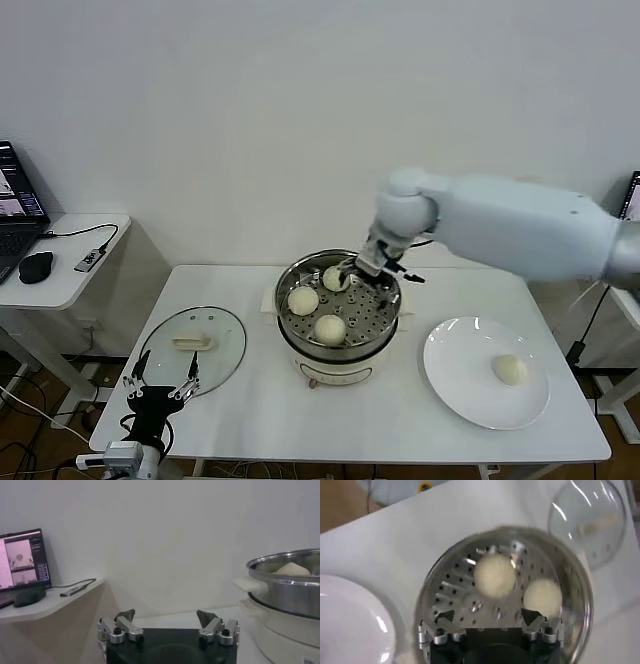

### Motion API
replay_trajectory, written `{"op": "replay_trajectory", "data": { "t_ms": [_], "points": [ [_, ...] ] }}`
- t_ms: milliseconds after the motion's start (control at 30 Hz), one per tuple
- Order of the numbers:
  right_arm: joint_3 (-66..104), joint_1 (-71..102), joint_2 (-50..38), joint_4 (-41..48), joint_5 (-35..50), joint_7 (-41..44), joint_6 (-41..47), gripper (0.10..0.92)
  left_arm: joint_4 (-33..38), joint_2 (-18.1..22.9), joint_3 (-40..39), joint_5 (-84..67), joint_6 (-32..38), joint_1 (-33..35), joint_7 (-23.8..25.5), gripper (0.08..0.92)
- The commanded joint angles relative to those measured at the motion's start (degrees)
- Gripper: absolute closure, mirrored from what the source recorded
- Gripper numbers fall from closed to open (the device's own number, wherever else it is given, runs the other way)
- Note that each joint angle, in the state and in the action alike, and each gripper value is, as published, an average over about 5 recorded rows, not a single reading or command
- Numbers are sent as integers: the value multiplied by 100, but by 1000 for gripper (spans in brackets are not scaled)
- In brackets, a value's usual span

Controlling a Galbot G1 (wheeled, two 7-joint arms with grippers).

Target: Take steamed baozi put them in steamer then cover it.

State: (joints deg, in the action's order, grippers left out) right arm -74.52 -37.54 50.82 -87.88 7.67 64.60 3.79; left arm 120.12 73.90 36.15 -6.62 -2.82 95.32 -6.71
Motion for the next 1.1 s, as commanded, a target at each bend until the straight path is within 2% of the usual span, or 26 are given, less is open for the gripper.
{"op": "replay_trajectory", "data": {
  "t_ms": [33,233,433,733,1100],
  "points": [
    [453,382,-2144,-771,152,-175,2116,203,6,-26,-4,2,9,19,5,177],
    [1314,1539,-3158,-841,-129,-200,2281,203,-32,-27,-25,1,29,32,2,177],
    [3450,3950,-3601,-375,-801,-39,1933,203,-41,-32,-37,102,43,51,4,177],
    [4890,5573,-3325,609,-1623,421,951,203,-31,-52,-25,141,33,99,6,177],
    [4997,5733,-2455,1535,-2266,372,502,203,-17,-40,-29,108,-13,140,30,177]
  ]
}}
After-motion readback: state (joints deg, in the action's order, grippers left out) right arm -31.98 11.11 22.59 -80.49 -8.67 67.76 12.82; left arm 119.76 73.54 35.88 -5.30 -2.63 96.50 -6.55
